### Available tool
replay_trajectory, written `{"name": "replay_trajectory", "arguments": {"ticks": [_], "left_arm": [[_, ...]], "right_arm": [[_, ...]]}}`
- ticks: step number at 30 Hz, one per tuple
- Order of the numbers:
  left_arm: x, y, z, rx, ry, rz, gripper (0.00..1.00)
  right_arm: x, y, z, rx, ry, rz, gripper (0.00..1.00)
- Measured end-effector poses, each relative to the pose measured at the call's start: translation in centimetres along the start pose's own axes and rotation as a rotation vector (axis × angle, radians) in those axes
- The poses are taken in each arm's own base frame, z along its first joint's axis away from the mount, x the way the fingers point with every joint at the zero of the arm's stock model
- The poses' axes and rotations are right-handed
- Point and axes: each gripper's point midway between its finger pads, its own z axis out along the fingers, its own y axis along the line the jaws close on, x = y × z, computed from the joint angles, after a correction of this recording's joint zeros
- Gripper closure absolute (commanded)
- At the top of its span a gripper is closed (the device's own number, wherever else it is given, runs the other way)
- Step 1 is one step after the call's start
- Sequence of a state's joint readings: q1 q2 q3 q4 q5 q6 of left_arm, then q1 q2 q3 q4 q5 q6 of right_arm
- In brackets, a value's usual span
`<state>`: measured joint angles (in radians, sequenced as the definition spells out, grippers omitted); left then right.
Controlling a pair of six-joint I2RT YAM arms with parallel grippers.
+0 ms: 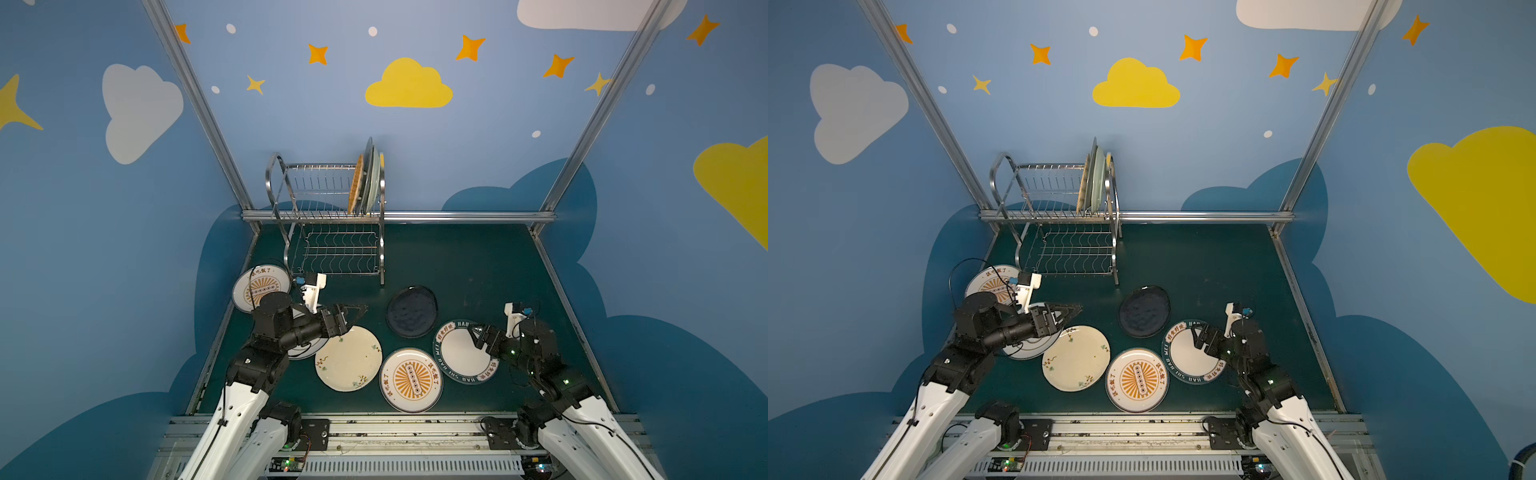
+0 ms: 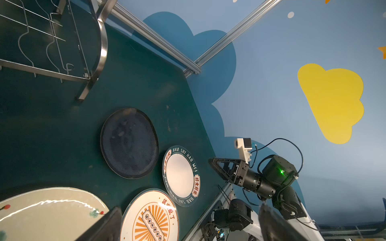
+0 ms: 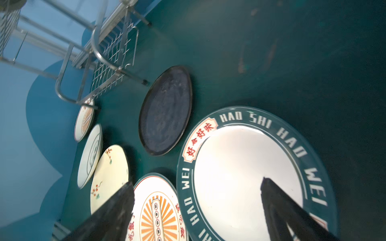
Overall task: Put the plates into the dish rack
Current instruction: 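Grip the HAO SHI HAO WEI plate's rim with the right gripper and tilt it up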
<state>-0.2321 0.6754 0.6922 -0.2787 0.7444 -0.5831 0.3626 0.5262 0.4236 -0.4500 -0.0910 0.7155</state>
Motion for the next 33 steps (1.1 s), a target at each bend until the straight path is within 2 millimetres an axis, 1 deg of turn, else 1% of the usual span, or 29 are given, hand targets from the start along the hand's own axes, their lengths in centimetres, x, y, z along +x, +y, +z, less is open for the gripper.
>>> {"name": "replay_trajectory", "arguments": {"ticks": [4,8,12,14,18,21,23,33], "left_arm": [[0.3,-0.2,-0.4,0.001,-0.003,0.020,0.00],[0.2,-0.6,-0.9,0.004,-0.023,0.042,0.00],[0.0,-0.6,-1.1,-0.002,-0.037,0.049,0.00],[-0.1,-0.6,-1.2,-0.005,-0.045,0.051,0.00],[-0.1,-0.5,-1.3,-0.011,-0.054,0.054,0.00],[0.0,-0.3,-1.3,-0.018,-0.057,0.052,0.00],[0.0,-0.1,-1.3,-0.023,-0.059,0.050,0.00],[-0.2,0.0,-1.3,-0.032,-0.070,0.051,0.00]], "right_arm": [[0.4,-4.0,0.1,0.127,-0.004,0.141,0.08],[1.0,-6.7,0.3,0.211,-0.001,0.250,0.08],[2.3,-8.7,1.0,0.265,0.034,0.327,0.08],[3.0,-9.5,1.4,0.279,0.054,0.364,0.10],[4.3,-10.5,2.3,0.289,0.101,0.409,0.16],[4.0,-10.2,2.9,0.254,0.096,0.415,0.24],[4.1,-10.0,3.2,0.230,0.098,0.415,0.27],[4.3,-9.9,3.9,0.202,0.102,0.410,0.45]]}}
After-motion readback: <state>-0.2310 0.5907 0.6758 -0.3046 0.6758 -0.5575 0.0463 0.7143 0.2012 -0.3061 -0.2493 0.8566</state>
